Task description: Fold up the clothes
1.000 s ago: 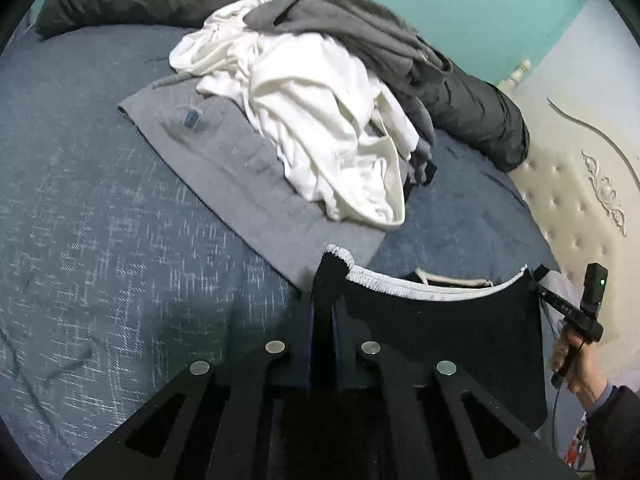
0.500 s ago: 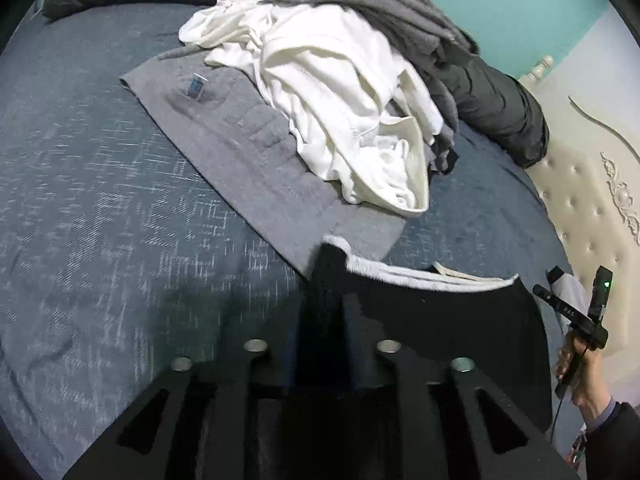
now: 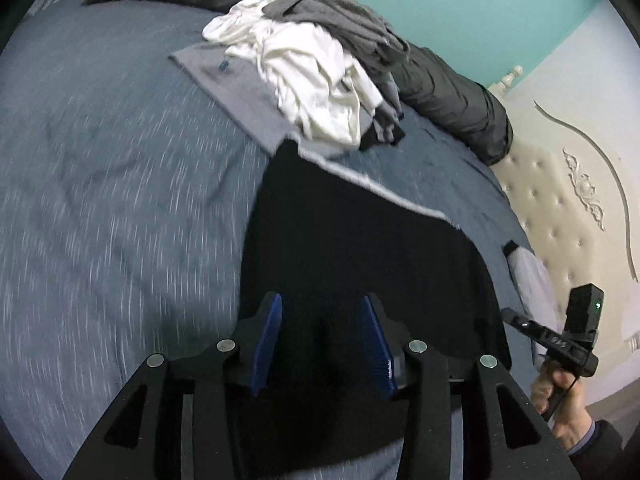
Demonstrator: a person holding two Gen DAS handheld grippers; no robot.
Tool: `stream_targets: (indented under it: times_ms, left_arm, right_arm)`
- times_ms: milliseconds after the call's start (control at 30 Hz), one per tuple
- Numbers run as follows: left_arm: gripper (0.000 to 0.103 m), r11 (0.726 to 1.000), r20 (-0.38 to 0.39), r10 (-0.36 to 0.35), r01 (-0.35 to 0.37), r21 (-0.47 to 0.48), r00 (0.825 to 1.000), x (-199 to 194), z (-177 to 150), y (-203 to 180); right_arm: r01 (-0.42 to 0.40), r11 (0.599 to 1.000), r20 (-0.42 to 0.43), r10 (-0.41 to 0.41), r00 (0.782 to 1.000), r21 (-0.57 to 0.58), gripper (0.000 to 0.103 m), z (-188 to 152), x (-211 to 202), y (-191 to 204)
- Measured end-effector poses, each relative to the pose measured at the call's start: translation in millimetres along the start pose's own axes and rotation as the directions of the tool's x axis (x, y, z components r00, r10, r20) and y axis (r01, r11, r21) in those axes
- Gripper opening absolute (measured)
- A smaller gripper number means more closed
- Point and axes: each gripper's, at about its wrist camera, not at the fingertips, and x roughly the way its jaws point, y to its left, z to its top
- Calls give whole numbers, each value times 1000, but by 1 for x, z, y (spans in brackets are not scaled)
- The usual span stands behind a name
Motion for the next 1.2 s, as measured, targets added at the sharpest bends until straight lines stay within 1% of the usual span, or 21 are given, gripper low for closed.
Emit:
stream_targets:
  times_ms: [33,100,133,167,267,300,400,467,600,667,800,967,1067,1133,1200]
  left_arm:
    - [46,1000,2,-7,7,-3,1000,-4,-10,-1]
    - [46,1000,20,-15,15,0,1000,-14,-27,-5]
    - [47,1000,32,-14,14,3,999,-19,-33,-6]
    - [49,1000,43,-15,15,6,999,-24,-40,-7]
    - [53,999,60,-36,37,-4,998,-34,-60,-8]
    - [54,999,62,-39,39,-12,997,-35,-64,-6]
    - [56,998,67,-48,51,-36,997,-38,-77,-1]
    - [56,997,86,-53,57,-47,995,-40,-84,3]
    - [56,998,85,-47,50,-25,995,-37,-91,3]
    - [58,998,68,-53,54,-14,996,-34,-97,2]
    - [59,998,48,-56,57,-13,997,-32,-105,1]
    - [60,998,49,-64,64,8,997,-35,-107,-2]
    - [60,997,50,-68,67,22,996,-36,-107,-5]
    - [60,998,48,-54,53,28,997,-35,-106,-3]
    - [60,998,50,-59,58,21,997,-36,-106,-1]
  right_arm:
    - [-16,1000,-21,16,1000,15,12,-8,6,3]
    - [-37,995,-36,41,999,87,12,-16,16,-1]
    - [-26,993,-43,31,999,114,12,-18,21,-4]
    - [2,992,-58,5,998,122,12,-20,27,-7]
    - [70,992,-119,-58,991,102,11,-26,45,-11]
    - [78,992,-125,-64,990,103,9,-27,47,-13]
    - [97,990,-133,-83,988,103,8,-27,49,-13]
    - [103,989,-117,-91,989,106,9,-26,41,-8]
    - [46,993,-55,-40,998,106,9,-34,19,14]
    - [24,997,-64,-19,998,72,9,-41,15,31]
    - [18,999,-90,-15,996,32,9,-57,21,53]
    - [43,999,-119,-42,992,7,9,-77,39,69]
    - [97,995,-134,-101,986,-37,9,-88,53,76]
    - [115,992,-133,-120,984,-43,9,-96,56,75]
    - [141,988,-125,-148,981,-63,9,-99,59,78]
